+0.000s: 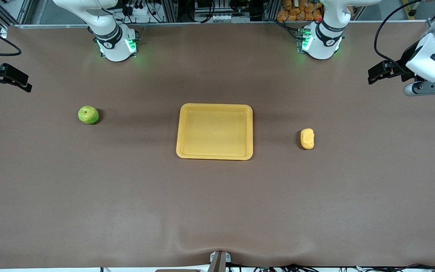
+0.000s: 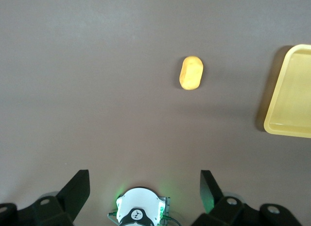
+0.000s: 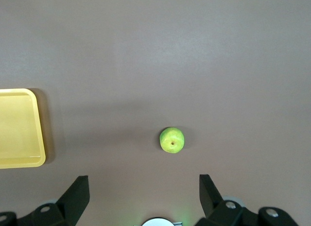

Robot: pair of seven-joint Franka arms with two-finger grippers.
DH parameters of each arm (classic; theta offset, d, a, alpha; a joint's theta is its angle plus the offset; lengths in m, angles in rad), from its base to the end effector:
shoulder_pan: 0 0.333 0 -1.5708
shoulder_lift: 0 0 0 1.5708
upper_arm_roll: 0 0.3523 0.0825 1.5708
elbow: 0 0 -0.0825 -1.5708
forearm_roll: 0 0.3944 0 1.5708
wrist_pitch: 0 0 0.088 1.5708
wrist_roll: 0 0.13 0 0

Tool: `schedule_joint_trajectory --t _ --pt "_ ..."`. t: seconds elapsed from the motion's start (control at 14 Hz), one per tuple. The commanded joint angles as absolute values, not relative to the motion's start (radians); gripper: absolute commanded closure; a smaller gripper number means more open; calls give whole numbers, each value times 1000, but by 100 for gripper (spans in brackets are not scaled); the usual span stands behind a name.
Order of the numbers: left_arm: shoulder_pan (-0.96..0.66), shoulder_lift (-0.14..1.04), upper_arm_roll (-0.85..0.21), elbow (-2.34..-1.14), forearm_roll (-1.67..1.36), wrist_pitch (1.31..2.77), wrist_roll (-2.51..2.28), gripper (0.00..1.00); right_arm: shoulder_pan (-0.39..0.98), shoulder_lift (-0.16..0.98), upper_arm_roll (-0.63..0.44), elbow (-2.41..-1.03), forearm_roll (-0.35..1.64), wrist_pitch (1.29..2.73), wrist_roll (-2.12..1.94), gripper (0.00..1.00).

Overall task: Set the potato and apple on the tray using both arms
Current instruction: 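Move the left gripper toward the yellow potato while the right gripper approaches the apple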

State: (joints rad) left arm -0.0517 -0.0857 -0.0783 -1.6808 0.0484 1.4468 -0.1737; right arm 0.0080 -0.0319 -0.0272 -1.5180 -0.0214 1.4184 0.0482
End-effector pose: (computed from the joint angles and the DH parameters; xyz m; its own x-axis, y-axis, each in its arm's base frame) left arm 0.5125 -0.0620 0.6225 0.9893 0.0519 -0.1361 0.0413 -0.9960 -0.0798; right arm 0.5361 -0.0136 0.6677 0.9953 -0.0705 -0.0666 -0.0690 -0.9973 0.0237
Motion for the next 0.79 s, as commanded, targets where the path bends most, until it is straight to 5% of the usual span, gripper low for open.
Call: schedule_joint_trajectory --t 0.0,0.71 --pt "-55 -97 -81 -1745 49 1491 -184 0 23 -46 -34 -1531 -25 1422 51 0" --pt "-55 -94 -152 -2015 41 1834 -218 0 15 43 -34 -1531 -21 1439 41 0"
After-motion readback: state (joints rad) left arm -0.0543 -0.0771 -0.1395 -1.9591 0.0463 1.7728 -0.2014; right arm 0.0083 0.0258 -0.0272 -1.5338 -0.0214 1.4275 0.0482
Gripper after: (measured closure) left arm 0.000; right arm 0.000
